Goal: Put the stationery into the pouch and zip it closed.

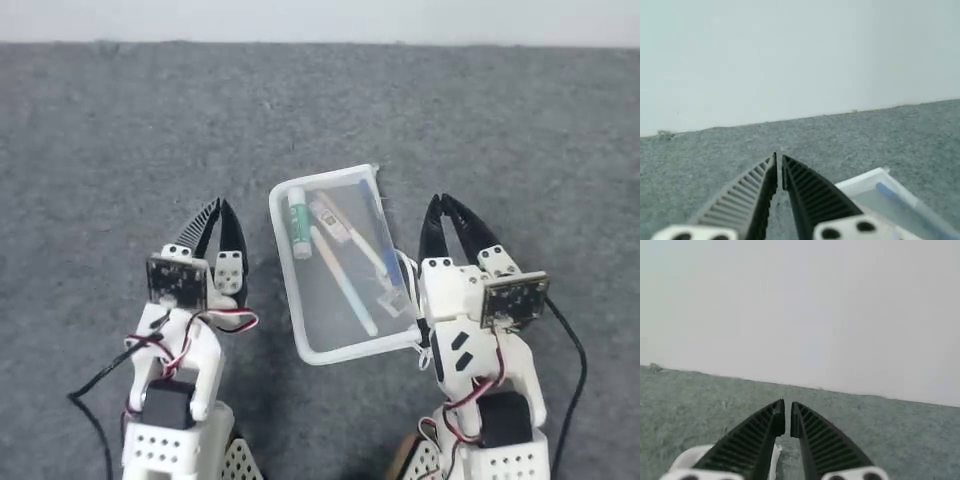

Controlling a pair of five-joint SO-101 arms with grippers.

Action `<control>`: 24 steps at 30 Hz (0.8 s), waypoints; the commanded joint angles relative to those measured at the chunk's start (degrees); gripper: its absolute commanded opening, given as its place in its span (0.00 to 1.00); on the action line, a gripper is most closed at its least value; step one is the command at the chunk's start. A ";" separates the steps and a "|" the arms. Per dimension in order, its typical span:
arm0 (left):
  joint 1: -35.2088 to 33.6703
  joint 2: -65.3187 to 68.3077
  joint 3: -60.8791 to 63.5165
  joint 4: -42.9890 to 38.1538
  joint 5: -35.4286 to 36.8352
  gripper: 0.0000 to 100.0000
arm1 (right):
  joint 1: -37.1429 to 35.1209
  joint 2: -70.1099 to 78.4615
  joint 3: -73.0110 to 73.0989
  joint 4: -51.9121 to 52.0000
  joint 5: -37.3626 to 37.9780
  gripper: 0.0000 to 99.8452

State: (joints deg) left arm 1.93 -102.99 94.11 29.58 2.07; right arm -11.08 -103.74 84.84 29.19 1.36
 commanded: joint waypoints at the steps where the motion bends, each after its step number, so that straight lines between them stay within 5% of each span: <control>1: -0.09 -0.70 -0.92 -0.70 -0.62 0.01 | 0.84 -0.22 2.64 0.40 -0.26 0.01; 14: -0.09 -1.41 2.42 -0.18 -0.62 0.01 | 1.54 -0.13 11.69 4.88 -0.44 0.01; 24: 0.44 -1.41 2.42 14.33 -0.44 0.01 | 1.71 -0.13 11.69 22.46 -0.62 0.01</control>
State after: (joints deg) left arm 1.93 -103.16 97.27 41.54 2.07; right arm -10.02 -103.12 95.30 47.38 1.36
